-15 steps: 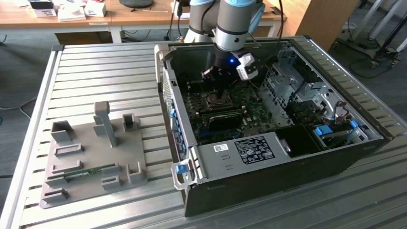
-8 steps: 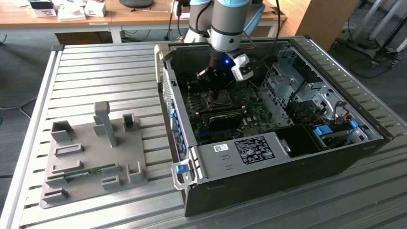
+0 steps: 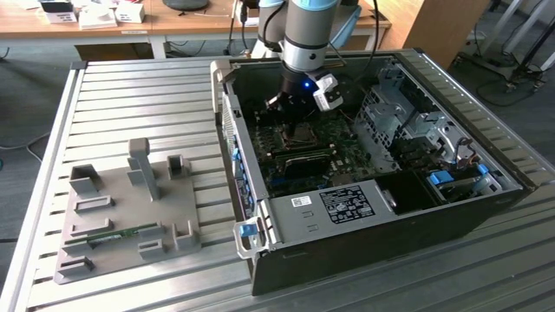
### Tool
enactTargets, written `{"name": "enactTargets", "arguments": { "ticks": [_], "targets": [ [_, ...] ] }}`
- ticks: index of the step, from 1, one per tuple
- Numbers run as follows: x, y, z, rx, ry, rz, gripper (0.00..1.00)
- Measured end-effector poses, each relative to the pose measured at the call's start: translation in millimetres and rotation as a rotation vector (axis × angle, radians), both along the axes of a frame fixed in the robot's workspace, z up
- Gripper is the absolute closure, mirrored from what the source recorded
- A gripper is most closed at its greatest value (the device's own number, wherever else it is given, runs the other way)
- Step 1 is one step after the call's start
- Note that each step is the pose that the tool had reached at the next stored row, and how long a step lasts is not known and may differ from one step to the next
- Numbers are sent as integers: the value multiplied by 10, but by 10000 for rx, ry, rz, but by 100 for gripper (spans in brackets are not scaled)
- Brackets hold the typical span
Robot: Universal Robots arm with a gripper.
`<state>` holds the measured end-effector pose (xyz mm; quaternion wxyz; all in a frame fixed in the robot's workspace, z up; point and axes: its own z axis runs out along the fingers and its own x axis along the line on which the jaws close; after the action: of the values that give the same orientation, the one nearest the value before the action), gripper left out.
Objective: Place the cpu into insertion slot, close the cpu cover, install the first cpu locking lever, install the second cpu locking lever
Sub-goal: 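Close the cpu cover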
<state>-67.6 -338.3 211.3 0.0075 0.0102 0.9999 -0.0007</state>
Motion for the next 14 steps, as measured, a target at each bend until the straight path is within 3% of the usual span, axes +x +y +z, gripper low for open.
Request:
{"name": "enactTargets", "arguments": {
  "ticks": [14],
  "targets": [
    [-30,0,-2,0,-1,17,89]
  ]
}}
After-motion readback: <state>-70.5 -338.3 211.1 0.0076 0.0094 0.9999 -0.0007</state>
